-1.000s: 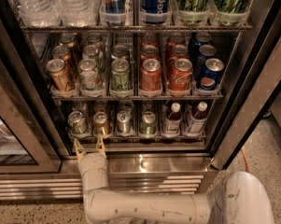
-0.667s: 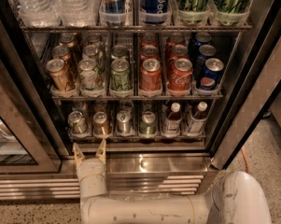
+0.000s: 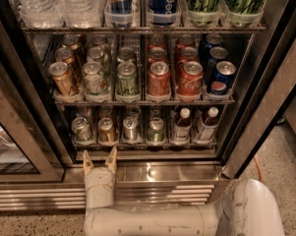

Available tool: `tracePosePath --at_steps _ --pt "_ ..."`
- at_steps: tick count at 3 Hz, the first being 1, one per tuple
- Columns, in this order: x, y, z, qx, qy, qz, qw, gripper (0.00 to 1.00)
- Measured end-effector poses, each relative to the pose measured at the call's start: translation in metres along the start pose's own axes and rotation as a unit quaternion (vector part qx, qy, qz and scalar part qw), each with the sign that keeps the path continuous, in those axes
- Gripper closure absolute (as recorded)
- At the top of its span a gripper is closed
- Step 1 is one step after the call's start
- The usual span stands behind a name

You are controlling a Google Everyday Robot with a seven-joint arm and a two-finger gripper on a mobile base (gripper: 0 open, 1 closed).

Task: Pick orange can from bottom shelf of fridge

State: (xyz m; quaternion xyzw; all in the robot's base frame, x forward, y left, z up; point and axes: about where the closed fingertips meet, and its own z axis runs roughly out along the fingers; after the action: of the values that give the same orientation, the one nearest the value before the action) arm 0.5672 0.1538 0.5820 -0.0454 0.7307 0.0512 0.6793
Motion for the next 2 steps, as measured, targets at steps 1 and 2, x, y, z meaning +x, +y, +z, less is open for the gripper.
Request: tracePosePath --at_steps 1,2 --pt "-0.003 -0.005 0.021 0.006 -0.009 -0.012 0.9999 0.28" --pt "-0.005 -0.009 0.044 0.008 -0.016 -0.018 0.9997 0.29"
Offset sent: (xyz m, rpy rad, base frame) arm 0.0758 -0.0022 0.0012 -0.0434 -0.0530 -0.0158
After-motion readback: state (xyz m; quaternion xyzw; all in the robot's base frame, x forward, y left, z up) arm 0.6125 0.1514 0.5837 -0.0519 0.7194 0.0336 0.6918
